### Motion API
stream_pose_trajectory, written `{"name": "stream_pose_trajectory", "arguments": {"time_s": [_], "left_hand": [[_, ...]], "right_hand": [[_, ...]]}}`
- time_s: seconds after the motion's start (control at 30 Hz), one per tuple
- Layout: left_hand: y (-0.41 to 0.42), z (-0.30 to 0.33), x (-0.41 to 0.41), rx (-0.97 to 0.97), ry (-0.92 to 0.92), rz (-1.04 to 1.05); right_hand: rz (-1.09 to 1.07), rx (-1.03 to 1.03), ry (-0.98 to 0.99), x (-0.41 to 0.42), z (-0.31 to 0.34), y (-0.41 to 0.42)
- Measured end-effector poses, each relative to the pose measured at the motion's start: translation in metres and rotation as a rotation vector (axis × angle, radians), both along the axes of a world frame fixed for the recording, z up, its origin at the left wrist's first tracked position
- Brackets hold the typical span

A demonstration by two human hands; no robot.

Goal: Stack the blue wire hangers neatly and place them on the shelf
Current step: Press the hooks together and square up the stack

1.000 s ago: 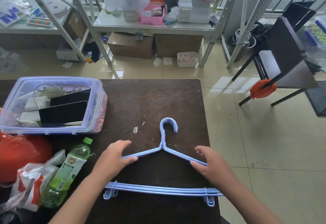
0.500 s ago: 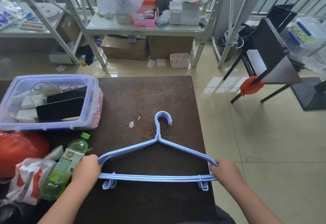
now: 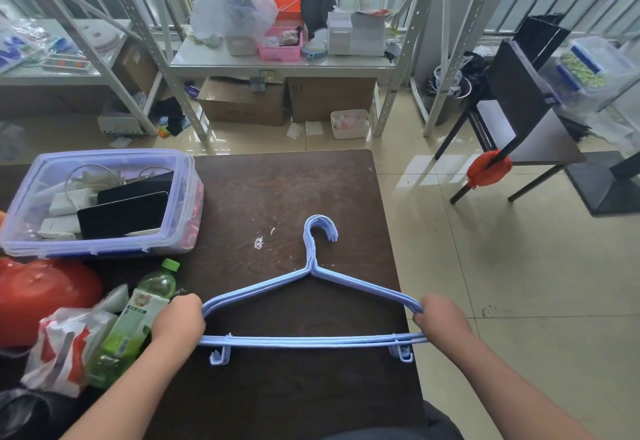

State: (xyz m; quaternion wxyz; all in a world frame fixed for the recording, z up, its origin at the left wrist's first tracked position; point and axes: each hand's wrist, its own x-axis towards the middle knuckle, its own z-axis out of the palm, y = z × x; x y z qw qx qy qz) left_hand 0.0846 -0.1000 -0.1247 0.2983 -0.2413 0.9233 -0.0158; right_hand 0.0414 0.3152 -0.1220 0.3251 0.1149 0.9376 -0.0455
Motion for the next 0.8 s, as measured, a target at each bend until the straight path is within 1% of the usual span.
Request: {"name": "stream_pose_trajectory", "arguments": {"time_s": [0.17, 0.4, 0.53, 0.63, 0.7, 0.8], "left_hand": [[-0.003, -0.005, 0.002, 0.021, 0.036, 0.009], [-0.004, -0.006, 0.010, 0.030, 0.088, 0.031], [-0.007, -0.006, 0.007, 0.070, 0.043, 0.076], [-0.010, -0.005, 0.003, 0.102, -0.021, 0.116], [-0.009, -0.007, 0.003, 0.071, -0.032, 0.110], [-0.007, -0.010, 0.005, 0.025, 0.002, 0.081]], "right_hand": [[-0.036, 0.019, 0.019, 0.002, -0.005, -0.002], [-0.003, 0.079, 0.039, 0.001, -0.006, -0.004], [-0.045, 0.023, 0.024, 0.004, -0.007, -0.001], [-0.102, -0.030, -0.030, 0.005, -0.005, 0.003], [-0.158, -0.057, -0.073, 0.006, -0.008, 0.004], [-0.222, -0.088, -0.086, 0.006, -0.012, 0.002]]}}
